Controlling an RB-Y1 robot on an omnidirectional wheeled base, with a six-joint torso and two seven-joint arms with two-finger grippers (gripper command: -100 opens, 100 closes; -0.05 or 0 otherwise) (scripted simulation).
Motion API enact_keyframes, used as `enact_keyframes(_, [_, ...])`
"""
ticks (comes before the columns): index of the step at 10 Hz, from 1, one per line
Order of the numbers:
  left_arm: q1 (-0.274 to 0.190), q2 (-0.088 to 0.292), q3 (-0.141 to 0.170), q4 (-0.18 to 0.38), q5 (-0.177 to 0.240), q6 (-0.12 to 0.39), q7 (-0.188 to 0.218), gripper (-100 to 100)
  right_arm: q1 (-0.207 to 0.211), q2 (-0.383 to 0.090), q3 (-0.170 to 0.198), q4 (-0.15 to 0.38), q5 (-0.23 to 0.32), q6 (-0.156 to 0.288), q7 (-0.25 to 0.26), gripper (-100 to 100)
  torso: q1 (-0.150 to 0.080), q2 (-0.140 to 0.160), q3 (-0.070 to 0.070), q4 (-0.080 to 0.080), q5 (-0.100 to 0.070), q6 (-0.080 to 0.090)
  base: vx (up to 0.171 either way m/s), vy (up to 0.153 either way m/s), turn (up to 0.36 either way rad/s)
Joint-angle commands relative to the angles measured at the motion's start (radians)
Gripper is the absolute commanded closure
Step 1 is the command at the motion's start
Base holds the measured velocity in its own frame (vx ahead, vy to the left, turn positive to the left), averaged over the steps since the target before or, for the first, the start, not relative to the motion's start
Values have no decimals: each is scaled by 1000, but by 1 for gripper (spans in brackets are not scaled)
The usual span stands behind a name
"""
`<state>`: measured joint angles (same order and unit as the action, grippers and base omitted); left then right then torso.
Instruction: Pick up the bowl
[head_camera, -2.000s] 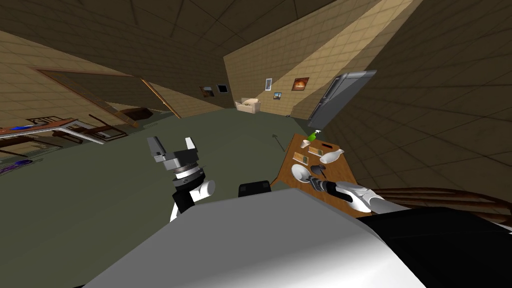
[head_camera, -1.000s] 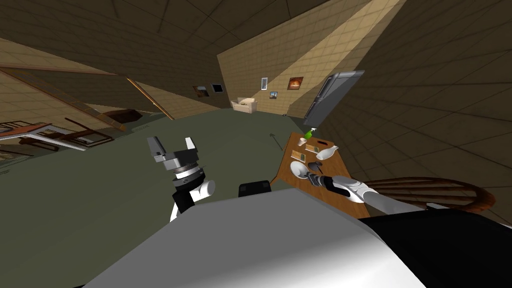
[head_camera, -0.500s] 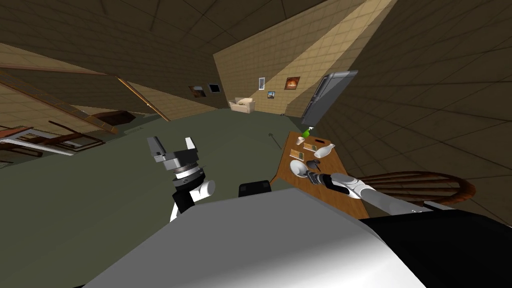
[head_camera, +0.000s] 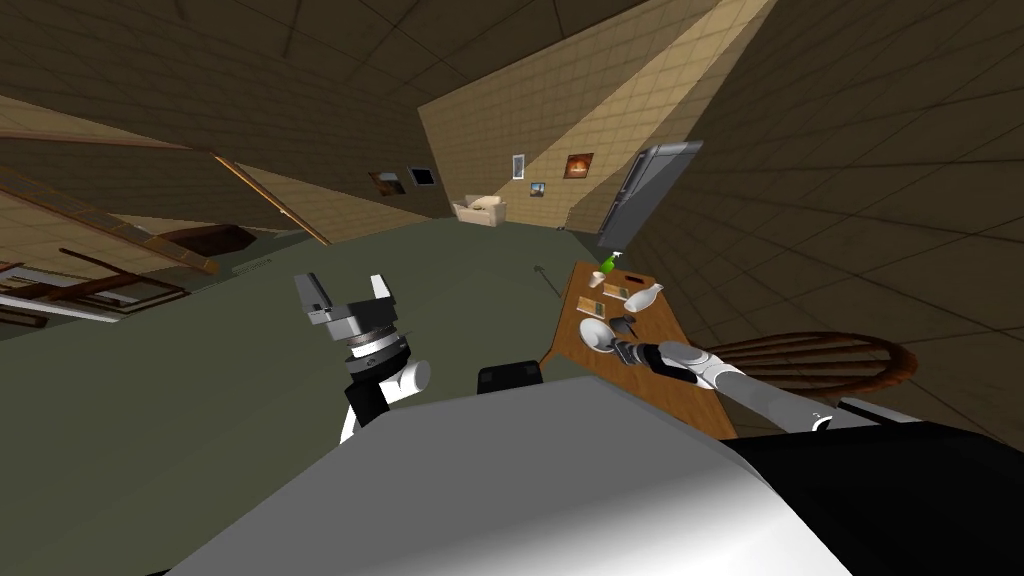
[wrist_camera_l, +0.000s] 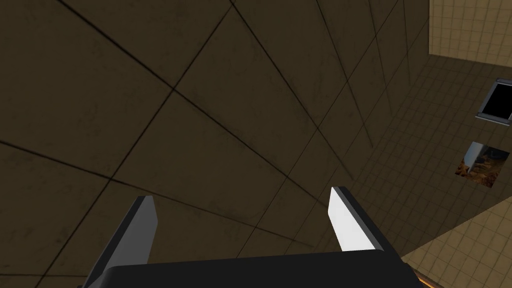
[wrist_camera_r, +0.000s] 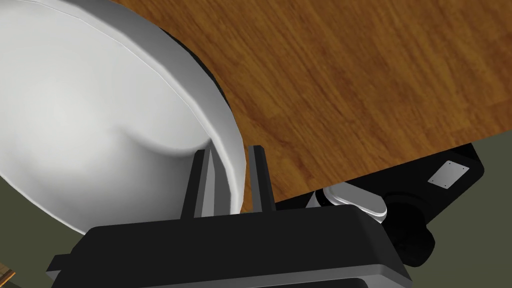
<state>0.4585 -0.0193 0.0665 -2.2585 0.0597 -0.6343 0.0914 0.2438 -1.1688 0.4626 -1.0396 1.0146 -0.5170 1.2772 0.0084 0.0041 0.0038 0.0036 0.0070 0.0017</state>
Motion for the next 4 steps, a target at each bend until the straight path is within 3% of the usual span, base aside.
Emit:
enact_keyframes(1, [0, 0, 0, 0, 0, 0, 0, 0, -6, 5, -16, 8, 50, -17, -26, 100, 0, 0, 0, 0, 0, 0, -3, 16, -51])
enact_keyframes(3, [0, 0, 0, 0, 0, 0, 0, 0, -6, 5, -14, 9, 52, -16, -24, 100, 0, 0, 0, 0, 0, 0, -1, 4, 3])
enact_keyframes(4, [0, 0, 0, 0, 0, 0, 0, 0, -5, 6, -15, 9, 55, -17, -25, 0, 0, 0, 0, 0, 1, -1, 0, 0, 0])
